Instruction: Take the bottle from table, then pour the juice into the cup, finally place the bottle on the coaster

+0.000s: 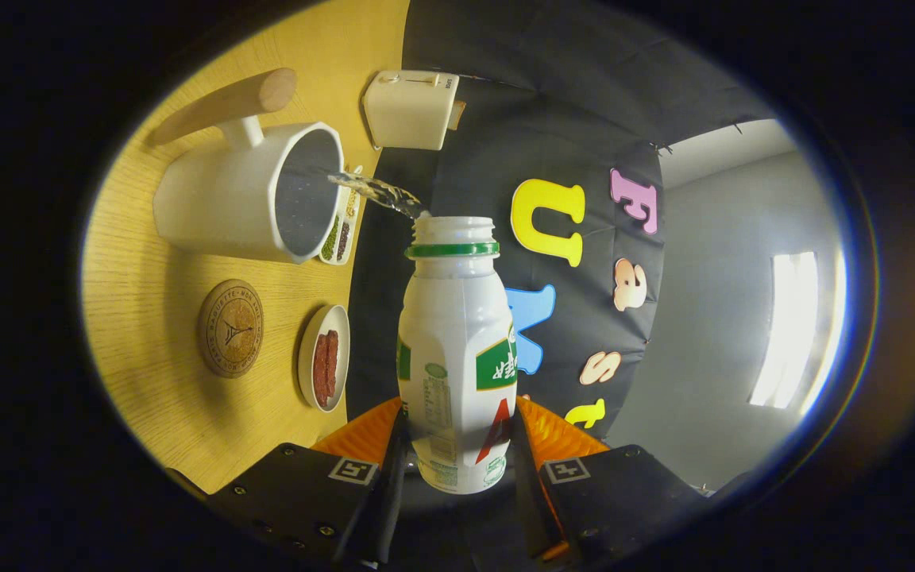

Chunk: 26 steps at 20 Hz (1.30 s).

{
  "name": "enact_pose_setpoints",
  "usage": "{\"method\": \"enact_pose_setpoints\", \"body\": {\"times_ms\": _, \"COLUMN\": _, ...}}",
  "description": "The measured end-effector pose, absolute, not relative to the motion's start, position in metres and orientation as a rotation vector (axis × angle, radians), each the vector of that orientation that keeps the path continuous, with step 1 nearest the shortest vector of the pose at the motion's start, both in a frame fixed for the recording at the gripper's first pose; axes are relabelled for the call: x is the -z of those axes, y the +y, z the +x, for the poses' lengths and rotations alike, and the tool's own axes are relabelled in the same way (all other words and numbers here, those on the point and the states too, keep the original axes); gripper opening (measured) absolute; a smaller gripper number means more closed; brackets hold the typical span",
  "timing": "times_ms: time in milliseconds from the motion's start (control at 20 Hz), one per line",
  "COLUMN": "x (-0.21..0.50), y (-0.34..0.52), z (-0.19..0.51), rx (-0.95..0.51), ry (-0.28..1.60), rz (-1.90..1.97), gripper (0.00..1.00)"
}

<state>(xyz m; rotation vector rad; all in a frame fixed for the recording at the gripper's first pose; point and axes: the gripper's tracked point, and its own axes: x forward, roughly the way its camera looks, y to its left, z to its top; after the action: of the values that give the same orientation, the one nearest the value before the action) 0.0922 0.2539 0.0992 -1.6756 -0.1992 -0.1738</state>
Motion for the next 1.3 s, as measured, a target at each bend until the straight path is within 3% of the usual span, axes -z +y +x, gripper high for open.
{"method": "enact_pose_setpoints", "body": {"times_ms": 1300, "x": -0.114, "y": 0.259, "z": 0.092, "rx": 0.190, "ry": -0.228, "rz": -1.775, "gripper": 0.61}}
